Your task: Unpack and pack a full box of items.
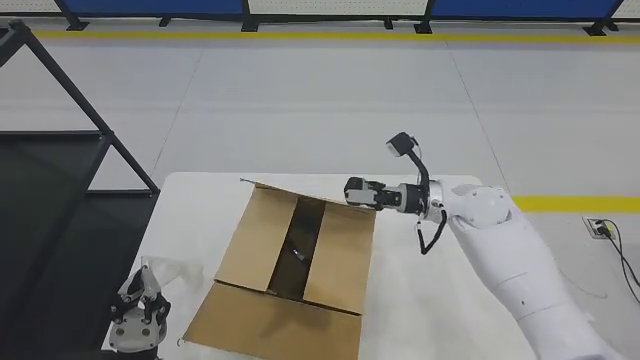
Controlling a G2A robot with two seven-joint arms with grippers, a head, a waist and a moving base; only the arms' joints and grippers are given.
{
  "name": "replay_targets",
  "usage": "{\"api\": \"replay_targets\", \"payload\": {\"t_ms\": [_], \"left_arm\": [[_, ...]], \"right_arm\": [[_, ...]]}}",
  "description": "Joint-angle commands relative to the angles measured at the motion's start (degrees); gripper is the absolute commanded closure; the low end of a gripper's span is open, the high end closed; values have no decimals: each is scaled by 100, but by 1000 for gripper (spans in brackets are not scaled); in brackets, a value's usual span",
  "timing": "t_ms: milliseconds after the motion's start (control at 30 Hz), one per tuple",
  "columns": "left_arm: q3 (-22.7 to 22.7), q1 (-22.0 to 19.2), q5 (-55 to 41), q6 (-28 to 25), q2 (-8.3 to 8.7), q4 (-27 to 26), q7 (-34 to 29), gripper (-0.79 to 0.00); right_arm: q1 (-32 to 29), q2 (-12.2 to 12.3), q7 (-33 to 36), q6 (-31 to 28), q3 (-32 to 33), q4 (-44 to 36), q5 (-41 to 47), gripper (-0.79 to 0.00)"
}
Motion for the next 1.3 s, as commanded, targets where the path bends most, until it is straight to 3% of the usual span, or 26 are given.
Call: {"api": "replay_targets", "payload": {"t_ms": [0,133,333,500,600,800,1000,1267], "left_arm": [[2,-9,-8,-9,0,4,2,0],[10,-26,-5,-37,3,18,5,0],[6,-40,-13,-82,8,53,16,0],[18,-48,-8,-131,12,74,22,0],[23,-50,-2,-156,15,84,27,0],[60,-86,54,-227,22,98,-4,0],[161,-156,145,-294,27,92,-47,0],[204,-295,215,-280,37,76,-65,0]], "right_arm": [[-23,45,214,214,-106,-120,-111,-785],[94,56,680,681,-466,-48,-415,-785],[382,-75,592,1255,-905,377,-1022,-785],[464,-163,380,1360,-1037,511,-1086,-785],[456,-151,303,1121,-910,530,-874,-785],[237,43,577,627,-439,281,-502,-785],[-291,336,584,585,103,-535,-282,-785],[-1742,972,713,713,1150,-2584,-110,-785]]}}
